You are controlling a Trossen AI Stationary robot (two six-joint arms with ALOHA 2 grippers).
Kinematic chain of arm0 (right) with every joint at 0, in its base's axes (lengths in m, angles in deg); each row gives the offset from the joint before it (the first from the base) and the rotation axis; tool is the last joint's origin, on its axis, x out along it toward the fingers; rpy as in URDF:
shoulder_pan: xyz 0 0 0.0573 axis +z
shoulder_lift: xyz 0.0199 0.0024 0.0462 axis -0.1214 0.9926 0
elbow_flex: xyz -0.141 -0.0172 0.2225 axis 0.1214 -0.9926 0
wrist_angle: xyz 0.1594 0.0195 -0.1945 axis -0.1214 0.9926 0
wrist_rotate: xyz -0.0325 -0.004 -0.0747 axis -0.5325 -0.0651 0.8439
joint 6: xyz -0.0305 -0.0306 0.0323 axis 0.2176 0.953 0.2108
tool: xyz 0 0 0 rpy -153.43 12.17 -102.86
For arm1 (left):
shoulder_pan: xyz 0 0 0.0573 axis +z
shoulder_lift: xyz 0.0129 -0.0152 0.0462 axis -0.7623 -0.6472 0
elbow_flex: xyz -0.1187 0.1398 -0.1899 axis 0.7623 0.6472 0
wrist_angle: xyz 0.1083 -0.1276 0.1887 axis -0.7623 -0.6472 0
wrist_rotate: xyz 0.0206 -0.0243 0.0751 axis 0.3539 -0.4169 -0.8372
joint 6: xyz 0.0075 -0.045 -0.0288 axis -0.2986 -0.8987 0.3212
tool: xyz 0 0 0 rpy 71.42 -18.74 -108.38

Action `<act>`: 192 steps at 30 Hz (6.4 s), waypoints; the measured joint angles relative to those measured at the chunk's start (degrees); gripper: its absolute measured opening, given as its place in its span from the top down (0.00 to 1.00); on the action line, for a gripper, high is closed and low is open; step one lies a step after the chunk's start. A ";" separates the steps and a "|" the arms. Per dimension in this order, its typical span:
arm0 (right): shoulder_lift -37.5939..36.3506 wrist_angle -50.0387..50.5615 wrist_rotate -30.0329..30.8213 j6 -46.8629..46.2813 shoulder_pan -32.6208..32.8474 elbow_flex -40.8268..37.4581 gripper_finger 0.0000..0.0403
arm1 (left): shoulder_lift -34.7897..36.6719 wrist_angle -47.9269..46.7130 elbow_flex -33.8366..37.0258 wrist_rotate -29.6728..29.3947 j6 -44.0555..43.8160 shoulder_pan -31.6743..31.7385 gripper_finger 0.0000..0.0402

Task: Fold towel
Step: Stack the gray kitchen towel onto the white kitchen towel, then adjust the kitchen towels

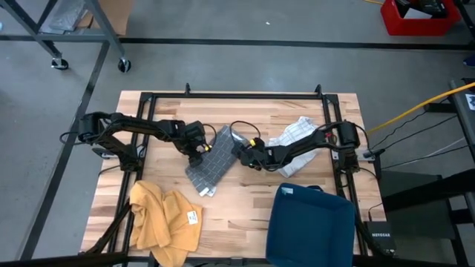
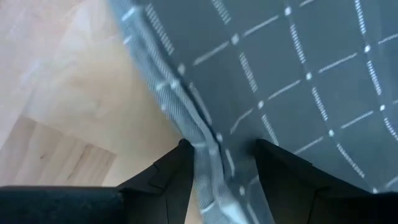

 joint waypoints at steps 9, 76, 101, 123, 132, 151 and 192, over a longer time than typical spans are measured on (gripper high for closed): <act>3.45 0.56 2.75 8.23 0.16 4.85 0.73 | 0.00 -0.28 -0.02 -0.40 1.40 -0.46 0.70; -22.28 92.45 12.97 -23.34 13.03 10.09 0.97 | -28.56 16.31 -51.07 3.83 7.82 -6.88 0.99; -43.18 90.20 9.99 -22.66 12.83 -13.40 0.97 | -41.38 19.83 -64.47 4.32 8.97 -5.42 1.00; -44.59 86.39 9.41 -19.45 11.69 -16.15 0.90 | -48.24 21.29 -64.46 3.66 11.28 -4.29 0.77; -44.61 86.37 8.89 -19.01 11.69 -16.16 0.57 | -48.22 20.81 -64.46 3.66 7.92 -4.18 0.52; -44.74 86.97 10.15 -13.44 11.74 -15.46 0.28 | -44.83 17.68 -64.37 10.80 3.76 2.64 0.54; -44.76 79.37 3.43 28.36 11.72 -3.28 0.61 | -44.04 16.23 -64.37 4.01 35.03 -13.39 0.83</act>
